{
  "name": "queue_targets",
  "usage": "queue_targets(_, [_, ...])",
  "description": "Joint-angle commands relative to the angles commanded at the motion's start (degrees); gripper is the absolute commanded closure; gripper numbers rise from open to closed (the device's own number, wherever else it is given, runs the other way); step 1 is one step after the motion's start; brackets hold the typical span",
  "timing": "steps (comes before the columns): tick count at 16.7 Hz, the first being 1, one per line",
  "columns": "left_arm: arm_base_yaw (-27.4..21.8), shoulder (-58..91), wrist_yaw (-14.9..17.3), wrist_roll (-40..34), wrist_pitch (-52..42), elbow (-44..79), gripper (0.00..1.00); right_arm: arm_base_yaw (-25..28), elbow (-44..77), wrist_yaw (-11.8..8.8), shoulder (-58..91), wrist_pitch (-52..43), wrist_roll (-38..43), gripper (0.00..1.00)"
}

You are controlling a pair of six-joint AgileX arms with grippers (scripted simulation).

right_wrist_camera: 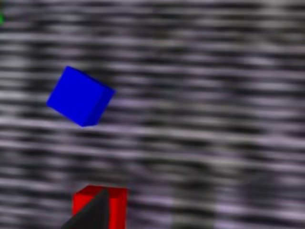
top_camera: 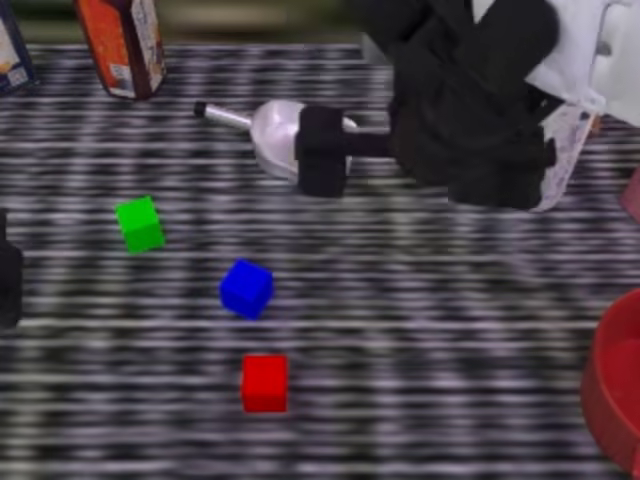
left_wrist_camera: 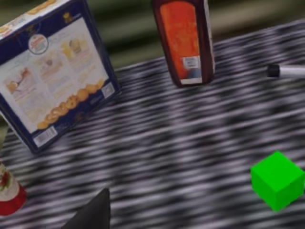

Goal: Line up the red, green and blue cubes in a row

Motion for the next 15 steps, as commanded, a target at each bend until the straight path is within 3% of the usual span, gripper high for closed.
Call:
queue_targets(4, [-1.68,24.55,-0.08,10.16,-12.61,19.47,0.0,-10.24,-21.84,1.96,-26.46,12.15,-10.56,0.0])
queue_targets(7, [-3.06,44.32,-0.11,18.05,-22.56,34.25,0.0,-18.27,-39.81,2.04,-46.8,21.99,-18.67,0.0])
queue_targets(11, [-4.82,67.35,-0.09,27.8,-34.8,52.13,0.0,-27.84,-61.97,0.25,-69.36,34.79,-28.15,0.0])
queue_targets(15, [-6.26,84.83,-0.01,35.84,-44.47,67.38,0.0,-35.52,-79.43,-3.19,-85.78,46.87,-35.39,0.0])
